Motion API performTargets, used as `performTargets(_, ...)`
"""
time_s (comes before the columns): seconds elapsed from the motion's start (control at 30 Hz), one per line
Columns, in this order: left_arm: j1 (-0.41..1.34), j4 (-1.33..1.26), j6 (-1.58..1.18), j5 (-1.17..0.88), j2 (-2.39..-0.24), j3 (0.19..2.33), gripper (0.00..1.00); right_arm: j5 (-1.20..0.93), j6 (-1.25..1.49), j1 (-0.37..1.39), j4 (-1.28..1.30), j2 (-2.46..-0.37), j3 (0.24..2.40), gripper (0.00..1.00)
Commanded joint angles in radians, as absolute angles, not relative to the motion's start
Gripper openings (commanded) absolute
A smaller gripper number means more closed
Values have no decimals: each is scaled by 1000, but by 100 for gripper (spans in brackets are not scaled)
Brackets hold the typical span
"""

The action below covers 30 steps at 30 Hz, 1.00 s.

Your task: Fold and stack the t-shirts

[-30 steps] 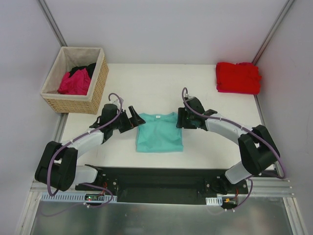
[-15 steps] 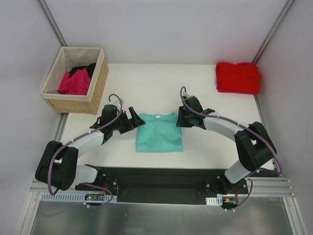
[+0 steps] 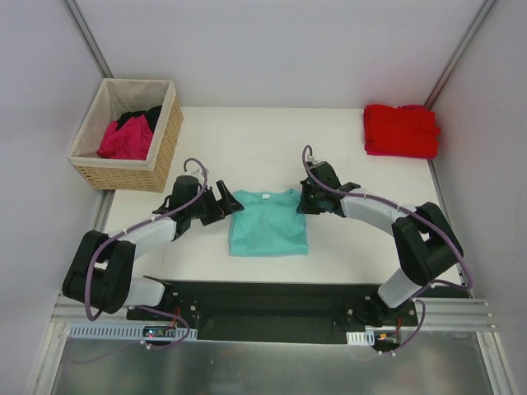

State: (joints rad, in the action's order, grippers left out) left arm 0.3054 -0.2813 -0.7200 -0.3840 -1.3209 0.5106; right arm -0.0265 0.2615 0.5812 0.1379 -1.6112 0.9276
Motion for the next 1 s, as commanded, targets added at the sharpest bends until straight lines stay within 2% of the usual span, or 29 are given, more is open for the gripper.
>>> performTargets(0.0,295,-307,-710,-367,-1376,569,83,-37,264,580,109,-1601,946,1)
performTargets(0.07,295,-305,-716,-362,-1387,577,80,-37,261,578,107,-1598,942,1)
performTargets(0.17,295,-282,-703,-321,-1387,591,70,-35,258,578,103,-1591,933,1)
performTargets(0.2,295,-278,-698,-311,-1382,597,59,-34,258,578,103,-1592,928,1)
performTargets(0.27,295,-261,-686,-295,-1379,620,51,-37,259,578,100,-1595,927,1)
performTargets(0.3,295,-255,-681,-288,-1374,624,43,-41,259,578,98,-1597,927,1)
performTargets(0.33,293,-256,-680,-282,-1368,629,31,-43,259,578,97,-1598,923,1)
performTargets(0.37,293,-252,-672,-266,-1362,635,33,-44,259,580,94,-1597,922,0)
performTargets(0.4,293,-247,-667,-261,-1356,641,39,-46,259,578,94,-1597,923,1)
performTargets(0.43,293,-241,-663,-258,-1358,647,51,-46,259,578,94,-1597,920,1)
performTargets(0.47,293,-233,-654,-261,-1359,658,48,-46,256,578,94,-1594,919,1)
performTargets(0.5,293,-233,-652,-258,-1365,661,37,-45,256,577,94,-1591,919,1)
performTargets(0.57,293,-232,-661,-247,-1376,663,0,-46,253,577,94,-1592,917,1)
performTargets(0.63,293,-232,-664,-253,-1394,666,0,-46,253,577,94,-1589,919,1)
performTargets(0.73,293,-232,-666,-256,-1405,664,18,-46,252,575,94,-1589,913,1)
performTargets(0.77,293,-232,-664,-255,-1405,664,20,-49,250,574,94,-1589,911,1)
performTargets(0.9,293,-221,-666,-252,-1410,663,46,-51,250,569,92,-1591,908,1)
performTargets(0.97,293,-216,-669,-242,-1411,661,50,-52,250,569,87,-1591,908,1)
